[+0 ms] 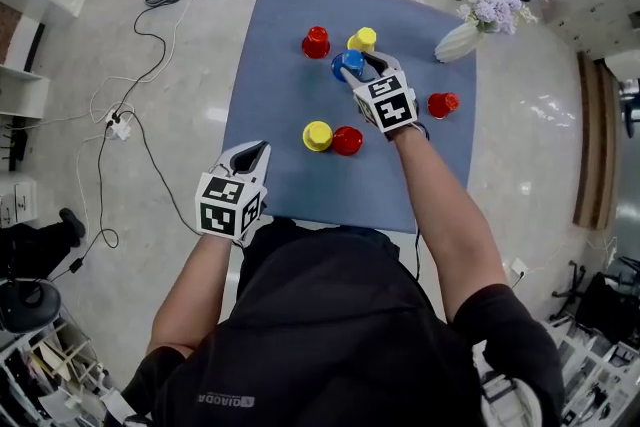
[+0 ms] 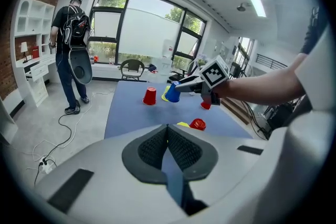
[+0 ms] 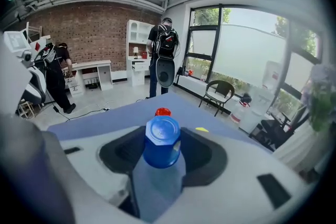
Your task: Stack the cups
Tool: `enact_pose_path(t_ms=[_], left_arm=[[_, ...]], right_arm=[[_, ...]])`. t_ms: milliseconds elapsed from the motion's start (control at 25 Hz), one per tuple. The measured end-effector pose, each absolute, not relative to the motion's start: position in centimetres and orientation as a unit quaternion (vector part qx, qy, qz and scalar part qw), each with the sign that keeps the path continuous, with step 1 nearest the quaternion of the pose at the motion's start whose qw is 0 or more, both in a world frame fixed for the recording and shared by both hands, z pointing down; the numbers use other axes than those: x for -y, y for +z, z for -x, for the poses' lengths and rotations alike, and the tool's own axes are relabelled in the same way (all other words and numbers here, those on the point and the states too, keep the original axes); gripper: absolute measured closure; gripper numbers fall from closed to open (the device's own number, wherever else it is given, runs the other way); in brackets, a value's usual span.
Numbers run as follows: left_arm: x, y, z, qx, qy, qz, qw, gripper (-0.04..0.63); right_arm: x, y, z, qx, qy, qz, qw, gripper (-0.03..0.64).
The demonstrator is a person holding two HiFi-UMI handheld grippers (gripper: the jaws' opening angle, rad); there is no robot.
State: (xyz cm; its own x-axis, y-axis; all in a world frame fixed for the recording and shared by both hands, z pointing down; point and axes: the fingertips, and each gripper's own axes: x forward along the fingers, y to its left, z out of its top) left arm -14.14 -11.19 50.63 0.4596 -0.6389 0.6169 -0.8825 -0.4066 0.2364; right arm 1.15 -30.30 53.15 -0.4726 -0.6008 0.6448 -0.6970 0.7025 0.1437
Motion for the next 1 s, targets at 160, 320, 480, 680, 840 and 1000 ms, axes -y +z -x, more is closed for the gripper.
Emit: enact_pose_path(t_ms=[160,320,480,680,840,1000], left_arm=[[10.9,50.2,13.2,0.462,0.220,-0.817,0.265,0.591],[10.7,49.8,12.2,0.453,0.219,-0.825,0.257,0.592],[10.2,49.6,11.7,0.444,0.223,-0.831,0.250,0.592],[9.7,49.6,10.9,0.438,0.227,-0.835,0.245,0.592],[9.1,49.4,10.2,0.432,0.229,-0.838,0.240,0.591],[8.5,49.4,9.5,0.427,0.233,-0.841,0.236,0.592]], right_arm=[[28.5,51.3,-2.5,0.855,0.072,-0.392,0.333,0.407],[26.8,50.2,-4.4,0.850,0.073,-0.406,0.327,0.407],[24.7,50.4,-6.6,0.842,0.083,-0.423,0.325,0.407],[21.7,52.3,-9.7,0.827,0.108,-0.440,0.333,0.407],[18.9,54.2,-11.6,0.816,0.128,-0.449,0.341,0.407],[16.4,56.2,-12.2,0.812,0.144,-0.446,0.349,0.407]])
